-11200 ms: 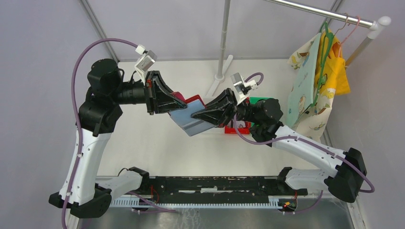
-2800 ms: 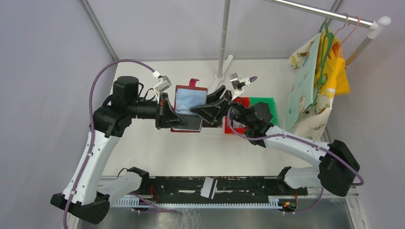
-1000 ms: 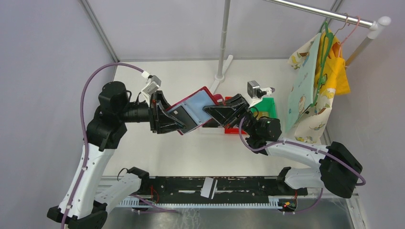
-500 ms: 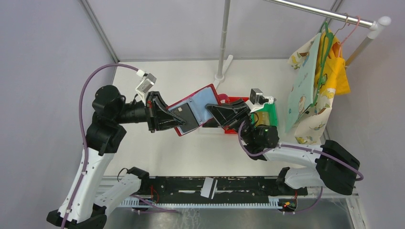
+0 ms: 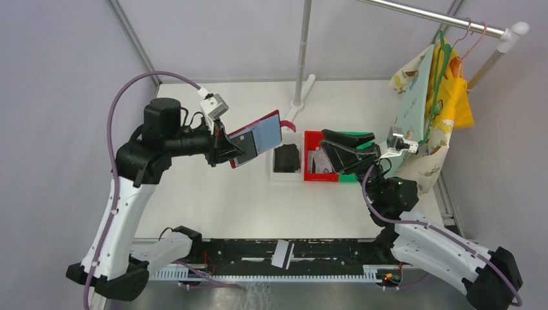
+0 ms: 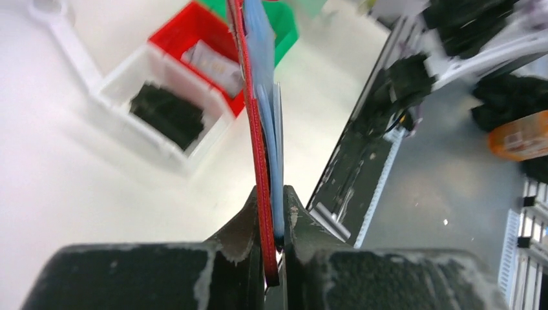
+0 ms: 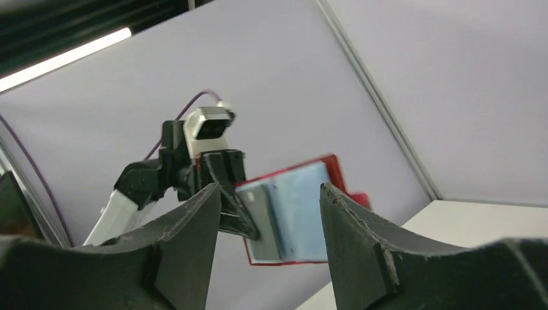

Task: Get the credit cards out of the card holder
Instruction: Remove the credit card from the card holder.

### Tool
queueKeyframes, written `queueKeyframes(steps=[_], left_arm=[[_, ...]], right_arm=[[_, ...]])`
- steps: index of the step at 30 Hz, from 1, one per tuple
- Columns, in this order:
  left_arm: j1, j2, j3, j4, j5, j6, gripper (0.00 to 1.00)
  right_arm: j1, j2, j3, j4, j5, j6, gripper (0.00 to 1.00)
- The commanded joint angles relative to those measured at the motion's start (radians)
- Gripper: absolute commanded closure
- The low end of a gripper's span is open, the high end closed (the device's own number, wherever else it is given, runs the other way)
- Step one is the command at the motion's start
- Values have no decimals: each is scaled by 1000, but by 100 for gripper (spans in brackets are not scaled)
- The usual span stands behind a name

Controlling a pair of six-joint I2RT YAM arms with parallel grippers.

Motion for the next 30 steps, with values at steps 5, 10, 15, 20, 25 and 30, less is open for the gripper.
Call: queueKeyframes(steps=[5, 10, 15, 20, 25, 30], left_arm=[[-3, 212, 143, -415, -28, 287, 98], [-1, 287, 218, -556, 62, 354, 98], [-2, 281, 215, -555, 119, 355, 98], [-1, 298, 216, -555, 155, 333, 98], [-3, 305, 215, -555, 173, 319, 98], [-1, 299, 216, -555, 180, 320, 98]], right_arm=[[-51, 118, 245, -301, -489, -4, 34], [-45, 267, 213, -47, -680, 186, 38], [-22, 328, 203, -19, -704, 188, 40], [0, 399, 236, -10, -712, 188, 42], [33, 478, 246, 52, -707, 215, 45], [61, 538, 278, 89, -697, 220, 47]])
